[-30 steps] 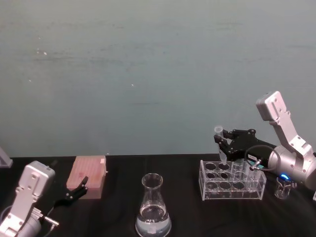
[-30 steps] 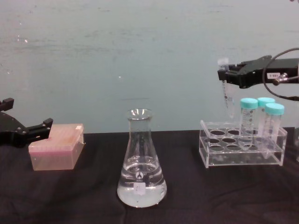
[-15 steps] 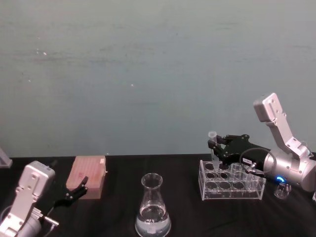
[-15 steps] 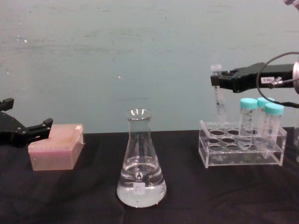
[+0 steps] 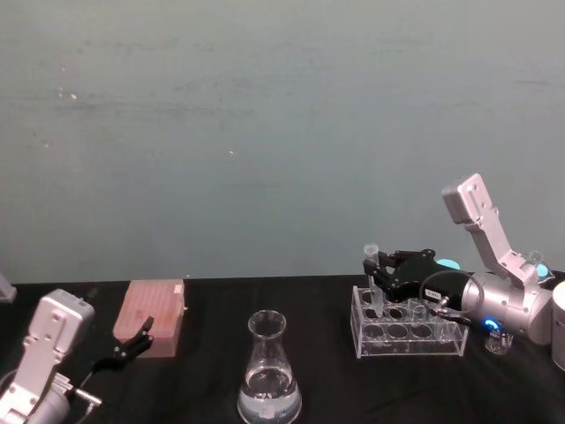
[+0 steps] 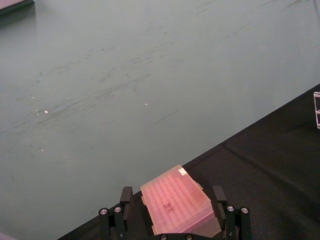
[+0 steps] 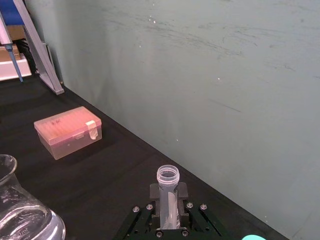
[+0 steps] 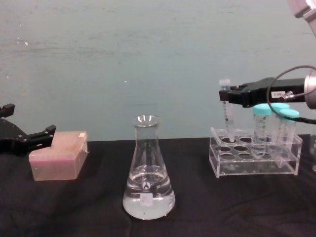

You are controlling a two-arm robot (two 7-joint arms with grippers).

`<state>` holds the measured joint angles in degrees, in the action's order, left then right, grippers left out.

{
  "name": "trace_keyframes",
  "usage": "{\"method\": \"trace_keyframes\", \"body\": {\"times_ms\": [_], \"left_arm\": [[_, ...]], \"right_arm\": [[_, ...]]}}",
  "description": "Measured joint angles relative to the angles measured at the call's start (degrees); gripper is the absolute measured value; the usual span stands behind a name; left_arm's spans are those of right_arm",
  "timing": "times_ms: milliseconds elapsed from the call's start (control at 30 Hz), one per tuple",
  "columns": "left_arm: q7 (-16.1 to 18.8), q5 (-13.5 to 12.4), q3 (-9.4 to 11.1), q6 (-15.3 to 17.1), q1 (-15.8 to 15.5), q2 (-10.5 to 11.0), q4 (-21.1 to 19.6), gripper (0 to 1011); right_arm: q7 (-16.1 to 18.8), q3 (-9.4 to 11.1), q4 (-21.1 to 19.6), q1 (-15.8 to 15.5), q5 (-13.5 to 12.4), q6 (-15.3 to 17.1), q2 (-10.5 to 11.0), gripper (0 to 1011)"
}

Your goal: Pour the liquid from the test tube into the beaker using one hand.

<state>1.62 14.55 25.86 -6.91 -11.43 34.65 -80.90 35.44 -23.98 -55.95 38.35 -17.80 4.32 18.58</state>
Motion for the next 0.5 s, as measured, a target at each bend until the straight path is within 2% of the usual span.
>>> {"method": "trace_keyframes", "body": {"times_ms": [500], "left_arm": [[0.00,0.00,0.00,0.00,0.00,0.00,0.00,1000]], "right_arm": [[1.58,-1.76,7.03,3.21,-0.28,-3.02,-1.54,194]]}}
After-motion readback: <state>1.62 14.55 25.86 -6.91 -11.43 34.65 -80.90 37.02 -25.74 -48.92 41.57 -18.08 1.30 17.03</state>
